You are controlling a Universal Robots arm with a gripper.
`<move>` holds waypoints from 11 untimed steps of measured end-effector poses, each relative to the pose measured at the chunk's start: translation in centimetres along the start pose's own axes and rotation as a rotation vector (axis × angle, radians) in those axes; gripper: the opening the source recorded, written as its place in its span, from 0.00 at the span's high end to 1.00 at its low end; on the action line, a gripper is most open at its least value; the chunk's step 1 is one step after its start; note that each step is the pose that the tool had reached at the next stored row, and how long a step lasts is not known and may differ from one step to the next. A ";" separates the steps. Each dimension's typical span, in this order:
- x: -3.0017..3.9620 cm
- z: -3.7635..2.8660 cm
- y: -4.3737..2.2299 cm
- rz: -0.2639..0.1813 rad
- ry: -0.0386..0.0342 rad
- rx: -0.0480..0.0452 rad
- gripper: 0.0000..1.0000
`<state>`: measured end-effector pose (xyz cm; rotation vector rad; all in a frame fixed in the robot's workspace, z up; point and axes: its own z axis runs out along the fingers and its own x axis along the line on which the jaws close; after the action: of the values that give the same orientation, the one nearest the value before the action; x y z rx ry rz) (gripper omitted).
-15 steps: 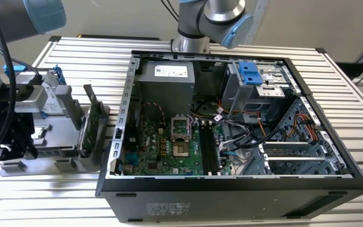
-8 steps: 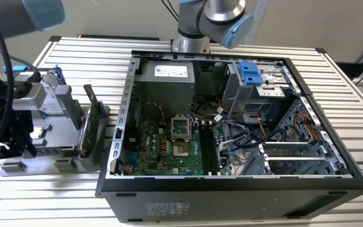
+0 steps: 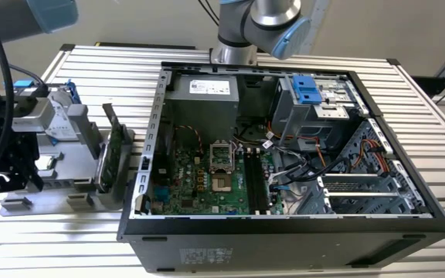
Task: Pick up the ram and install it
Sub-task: 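Pick up the ram and move it above insertion slot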
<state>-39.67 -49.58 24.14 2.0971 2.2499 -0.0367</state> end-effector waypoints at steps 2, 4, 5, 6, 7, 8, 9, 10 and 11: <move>-0.01 -0.15 0.00 0.000 0.0000 0.0000 1.00; -0.02 -0.32 0.01 0.000 0.0001 -0.0001 1.00; -0.02 -0.40 0.01 0.000 0.0001 -0.0001 1.00; -0.03 -0.49 0.01 0.000 0.0000 -0.0001 1.00; -0.04 -0.58 0.01 0.000 0.0000 0.0000 1.00; -0.04 -0.68 0.02 0.000 0.0000 0.0000 1.00; -0.05 -0.75 0.02 0.000 0.0000 0.0000 1.00; -0.05 -0.82 0.02 0.000 0.0000 -0.0001 1.00; -0.06 -0.90 0.02 0.000 0.0000 0.0000 1.00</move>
<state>-39.67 -49.58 25.04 2.0971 2.2498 -0.0367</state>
